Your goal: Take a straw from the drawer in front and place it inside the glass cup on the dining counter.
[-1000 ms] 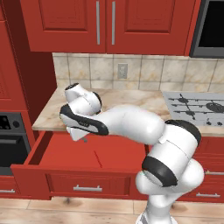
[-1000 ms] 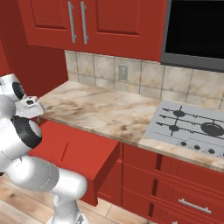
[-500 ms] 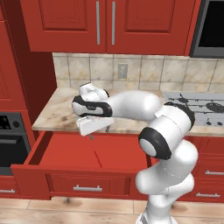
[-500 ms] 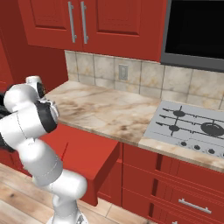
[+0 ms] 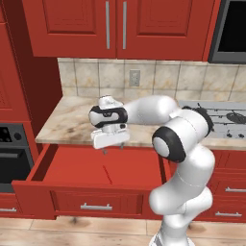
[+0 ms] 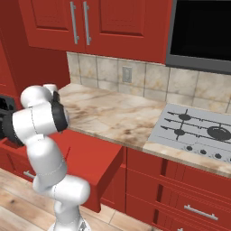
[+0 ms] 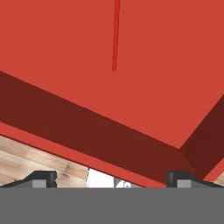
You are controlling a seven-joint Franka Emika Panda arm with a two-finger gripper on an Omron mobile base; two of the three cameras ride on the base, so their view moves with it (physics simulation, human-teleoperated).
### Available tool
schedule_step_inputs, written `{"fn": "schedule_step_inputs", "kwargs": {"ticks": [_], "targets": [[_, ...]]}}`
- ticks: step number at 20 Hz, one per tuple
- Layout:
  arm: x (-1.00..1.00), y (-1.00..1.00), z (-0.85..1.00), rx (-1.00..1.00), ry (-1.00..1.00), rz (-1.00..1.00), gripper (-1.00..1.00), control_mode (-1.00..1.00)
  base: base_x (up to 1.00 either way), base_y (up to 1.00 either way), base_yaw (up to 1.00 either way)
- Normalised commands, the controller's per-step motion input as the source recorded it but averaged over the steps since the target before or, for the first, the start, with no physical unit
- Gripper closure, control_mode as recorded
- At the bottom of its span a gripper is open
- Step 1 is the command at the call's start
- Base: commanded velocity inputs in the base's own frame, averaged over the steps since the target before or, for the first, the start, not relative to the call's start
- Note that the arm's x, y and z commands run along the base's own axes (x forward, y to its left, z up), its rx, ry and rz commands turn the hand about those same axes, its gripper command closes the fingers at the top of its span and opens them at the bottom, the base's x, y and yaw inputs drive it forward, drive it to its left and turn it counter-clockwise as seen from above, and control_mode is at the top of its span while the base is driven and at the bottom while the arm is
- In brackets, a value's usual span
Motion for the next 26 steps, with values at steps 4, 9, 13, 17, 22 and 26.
{"fn": "schedule_step_inputs", "kwargs": {"ticks": [4, 9, 13, 17, 22, 26], "targets": [[0.12, -0.07, -0.30, 0.07, 0.00, -0.07, -1.00, -1.00, 0.00, 0.00, 0.00], [0.00, -0.03, -0.31, 0.04, -0.10, -0.04, -1.00, -1.00, 0.00, 0.00, 0.00], [0.00, 0.00, -0.23, 0.01, -0.14, -0.05, -1.00, -1.00, 0.00, 0.00, 0.00], [0.03, -0.01, -0.21, 0.01, -0.13, -0.05, -1.00, -1.00, 0.00, 0.00, 0.00], [0.26, -0.01, -0.20, 0.01, -0.02, -0.07, -1.00, -1.00, 0.00, 0.00, 0.00], [0.33, 0.00, -0.23, 0.00, 0.00, -0.07, -1.00, -1.00, 0.00, 0.00, 0.00]]}}
